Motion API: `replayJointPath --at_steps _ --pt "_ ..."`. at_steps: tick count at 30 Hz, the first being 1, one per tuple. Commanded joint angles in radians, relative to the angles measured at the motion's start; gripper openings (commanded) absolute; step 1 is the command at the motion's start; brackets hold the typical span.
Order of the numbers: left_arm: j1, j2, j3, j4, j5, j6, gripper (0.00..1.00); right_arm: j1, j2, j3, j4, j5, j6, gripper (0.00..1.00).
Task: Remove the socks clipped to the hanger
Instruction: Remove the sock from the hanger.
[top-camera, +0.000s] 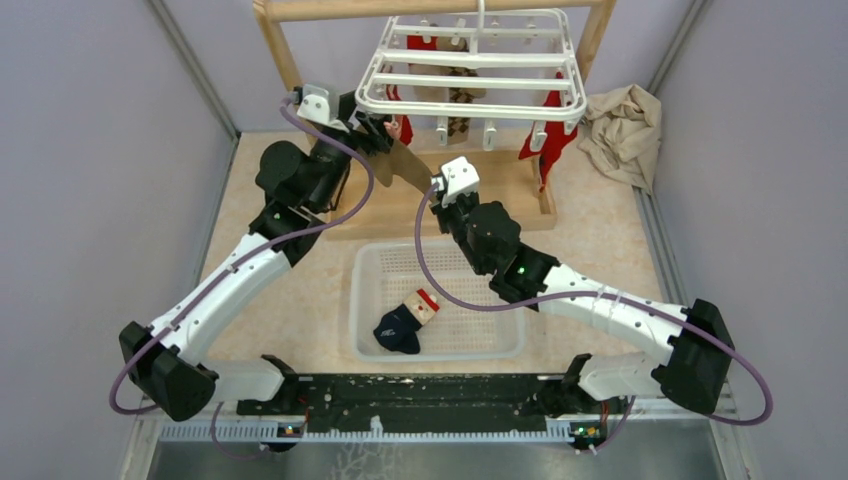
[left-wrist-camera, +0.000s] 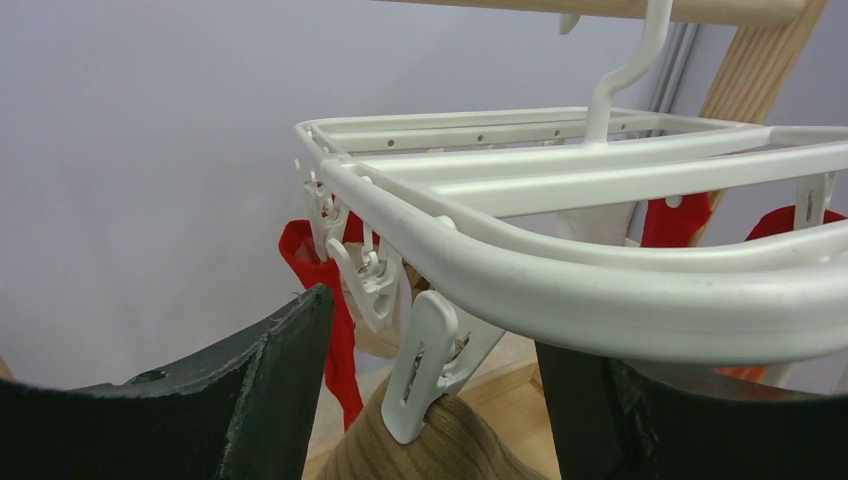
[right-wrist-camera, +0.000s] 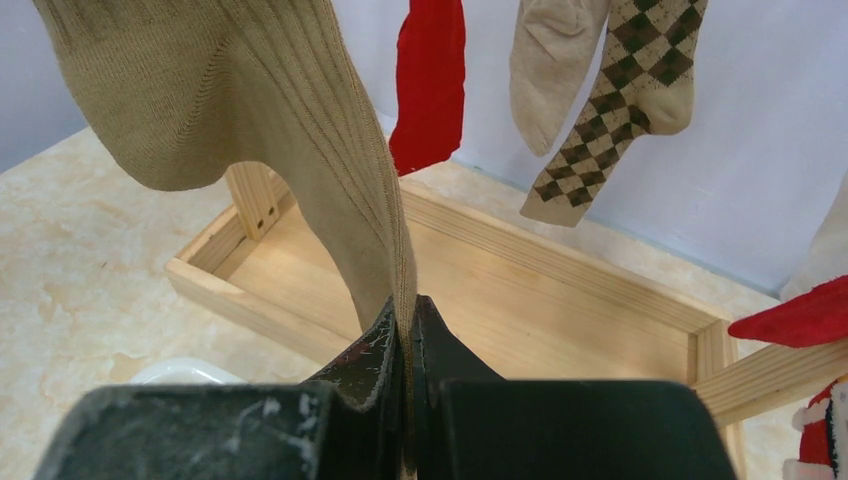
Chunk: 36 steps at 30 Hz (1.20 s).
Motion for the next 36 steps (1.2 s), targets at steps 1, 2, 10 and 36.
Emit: replayJointPath --at_steps 1,2,10,36 --pt "0.001 -0.004 0.049 0.031 -0.015 0.042 0.77 0.009 -0.001 0.006 0.032 0.006 -0.005 0.00" --pt "0.000 -0.004 0.055 0.031 -0.014 0.047 0.77 0.009 -0.001 0.004 0.034 0.007 -0.003 0.00" --pt "0.000 0.000 0.076 0.041 0.021 0.051 0.78 0.010 0.002 -0.007 0.042 0.003 0.006 0.00" --pt "-0.004 0.028 0.099 0.036 0.050 0.053 0.14 0.001 -0.016 -0.047 0.043 0.000 0.020 0.00"
